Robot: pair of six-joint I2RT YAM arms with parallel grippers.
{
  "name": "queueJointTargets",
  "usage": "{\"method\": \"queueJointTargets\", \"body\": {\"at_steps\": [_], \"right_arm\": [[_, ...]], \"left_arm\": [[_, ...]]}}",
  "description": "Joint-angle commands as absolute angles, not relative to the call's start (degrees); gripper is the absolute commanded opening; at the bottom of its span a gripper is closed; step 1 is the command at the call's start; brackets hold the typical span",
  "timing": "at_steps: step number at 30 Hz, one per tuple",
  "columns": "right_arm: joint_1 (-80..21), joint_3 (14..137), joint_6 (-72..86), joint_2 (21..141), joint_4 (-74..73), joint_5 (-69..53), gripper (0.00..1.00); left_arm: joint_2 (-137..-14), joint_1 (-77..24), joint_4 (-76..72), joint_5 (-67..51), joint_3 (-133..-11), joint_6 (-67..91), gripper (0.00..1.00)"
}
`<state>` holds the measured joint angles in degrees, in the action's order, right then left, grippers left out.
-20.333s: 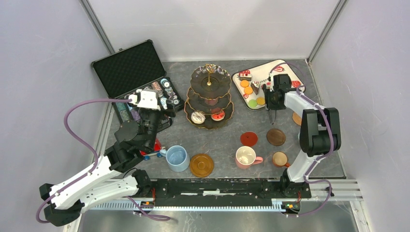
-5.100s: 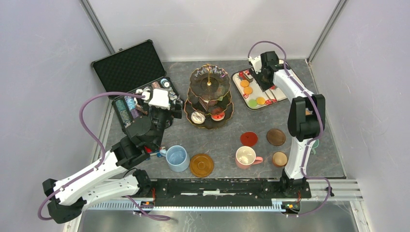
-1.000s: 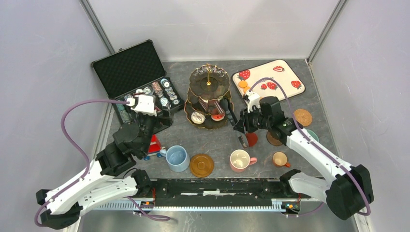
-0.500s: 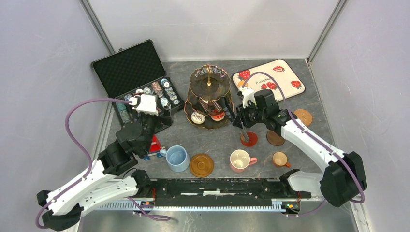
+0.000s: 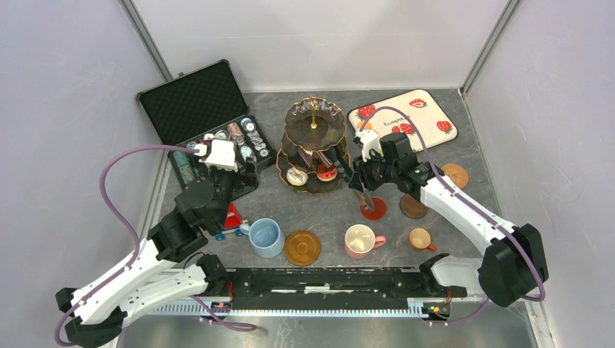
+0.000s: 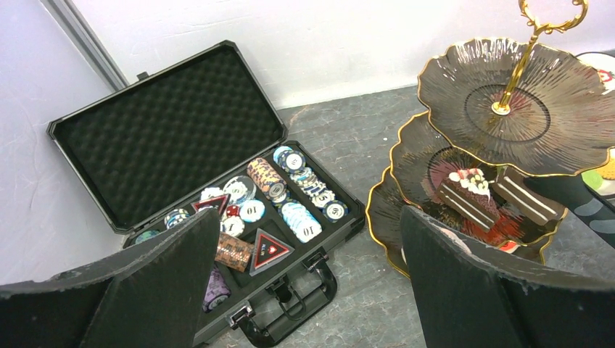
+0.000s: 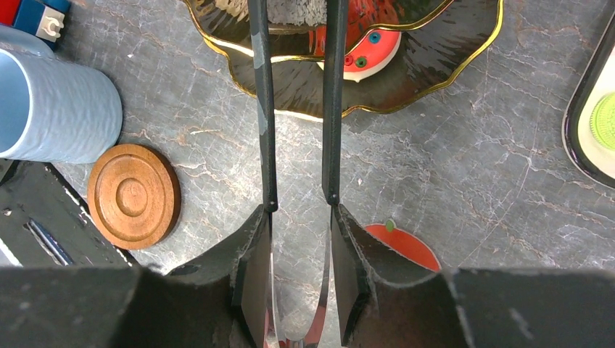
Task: Serve the afternoon tea
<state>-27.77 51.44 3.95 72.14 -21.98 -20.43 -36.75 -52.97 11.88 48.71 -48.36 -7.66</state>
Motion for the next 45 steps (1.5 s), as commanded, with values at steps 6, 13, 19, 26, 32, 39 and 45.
{"method": "queueJointTargets", "body": {"at_steps": [6, 13, 19, 26, 32, 39, 45], "right_arm": [[-28.1, 52.4, 2.5, 72.0, -19.4, -21.5, 0.43], [-28.1, 52.1, 1.8, 69.8, -19.4, -19.9, 0.42], [-28.1, 51.7, -1.7, 67.2, -21.8, -16.7, 0.43], [-28.0, 51.0, -4.4, 65.1, -25.5, -12.2, 0.42], [-26.9, 50.1, -5.1, 61.4, -29.3, -5.9, 0.42], [-21.9, 50.1, -3.8, 59.8, -30.7, 4.1, 0.43], [-15.2, 58.4, -2.9, 71.3, -30.3, 7.5, 0.43]], "left_arm": [[-36.9, -52.3, 10.9, 47.2, -48.6, -5.2, 1.00], [-36.9, -52.0, 11.0, 46.9, -48.5, -4.9, 1.00], [-36.8, -51.9, 11.1, 46.8, -48.5, -4.7, 1.00], [-36.5, -51.8, 11.2, 46.7, -48.5, -4.5, 1.00], [-36.4, -51.8, 11.3, 46.4, -48.5, -4.3, 1.00], [-36.1, -51.8, 11.4, 45.5, -48.6, -3.8, 1.00], [-35.3, -51.8, 11.6, 44.3, -48.7, -3.1, 1.00]]}}
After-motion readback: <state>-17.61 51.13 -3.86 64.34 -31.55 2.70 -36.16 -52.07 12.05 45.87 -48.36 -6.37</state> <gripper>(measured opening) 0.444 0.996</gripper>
